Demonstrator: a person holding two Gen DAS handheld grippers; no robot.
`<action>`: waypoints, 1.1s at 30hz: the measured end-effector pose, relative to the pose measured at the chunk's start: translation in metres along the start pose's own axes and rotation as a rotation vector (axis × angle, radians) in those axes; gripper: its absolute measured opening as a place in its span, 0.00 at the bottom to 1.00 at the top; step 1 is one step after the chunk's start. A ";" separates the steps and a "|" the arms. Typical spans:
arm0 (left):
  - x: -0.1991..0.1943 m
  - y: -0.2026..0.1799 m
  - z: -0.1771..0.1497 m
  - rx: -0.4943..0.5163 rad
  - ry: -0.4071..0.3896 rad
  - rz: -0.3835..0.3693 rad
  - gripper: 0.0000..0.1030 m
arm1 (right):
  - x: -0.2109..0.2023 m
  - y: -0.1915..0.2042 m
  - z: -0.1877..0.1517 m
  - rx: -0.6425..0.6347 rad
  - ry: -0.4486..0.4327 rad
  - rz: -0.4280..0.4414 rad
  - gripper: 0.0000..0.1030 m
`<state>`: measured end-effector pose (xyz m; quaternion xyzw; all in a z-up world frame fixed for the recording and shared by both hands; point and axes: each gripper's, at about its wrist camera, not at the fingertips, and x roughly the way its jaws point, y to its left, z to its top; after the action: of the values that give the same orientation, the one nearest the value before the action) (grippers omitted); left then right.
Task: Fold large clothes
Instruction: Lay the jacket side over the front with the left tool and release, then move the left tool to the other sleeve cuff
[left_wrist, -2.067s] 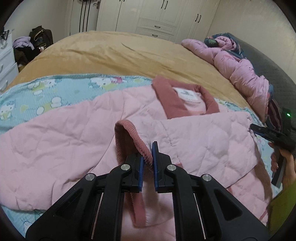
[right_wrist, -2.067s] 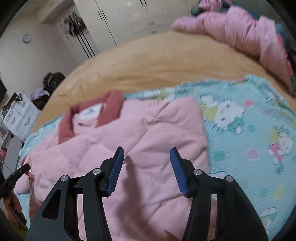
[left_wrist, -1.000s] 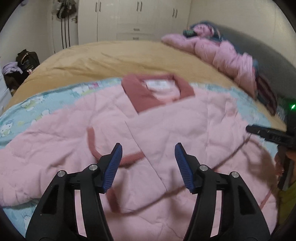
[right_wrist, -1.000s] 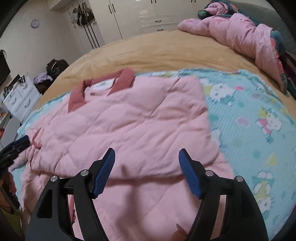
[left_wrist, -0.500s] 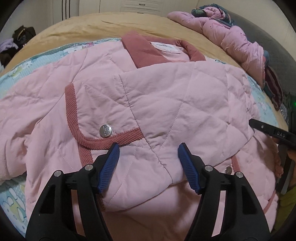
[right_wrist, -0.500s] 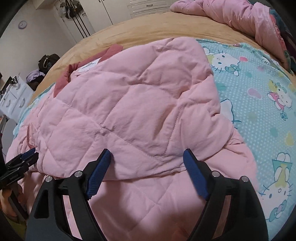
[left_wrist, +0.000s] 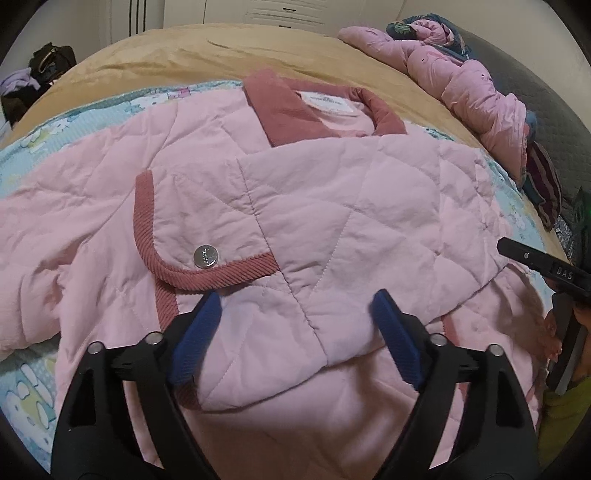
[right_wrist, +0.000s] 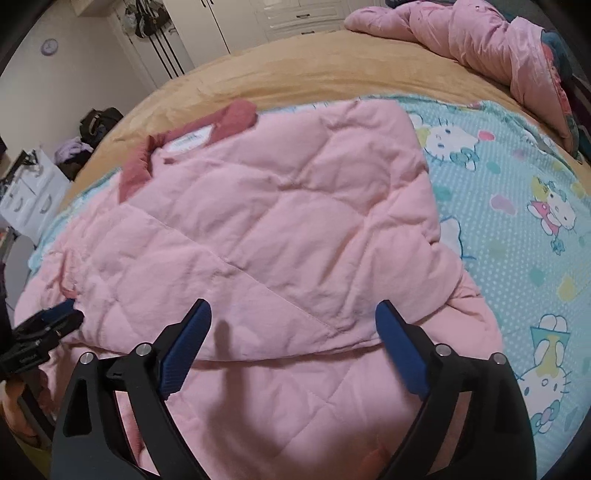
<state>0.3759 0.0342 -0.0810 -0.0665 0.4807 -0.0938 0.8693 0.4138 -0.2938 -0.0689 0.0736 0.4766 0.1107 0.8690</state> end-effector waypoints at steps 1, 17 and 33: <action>-0.003 -0.002 0.000 -0.001 -0.004 -0.004 0.83 | -0.003 0.001 0.001 0.005 -0.005 0.009 0.90; -0.057 -0.020 0.002 -0.003 -0.076 0.007 0.91 | -0.036 0.030 0.006 -0.045 -0.073 0.056 0.96; -0.111 0.032 -0.022 -0.094 -0.150 0.052 0.91 | -0.077 0.098 -0.001 -0.178 -0.172 0.128 0.96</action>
<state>0.3021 0.0902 -0.0079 -0.1015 0.4195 -0.0432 0.9010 0.3613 -0.2197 0.0158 0.0355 0.3831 0.2009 0.9009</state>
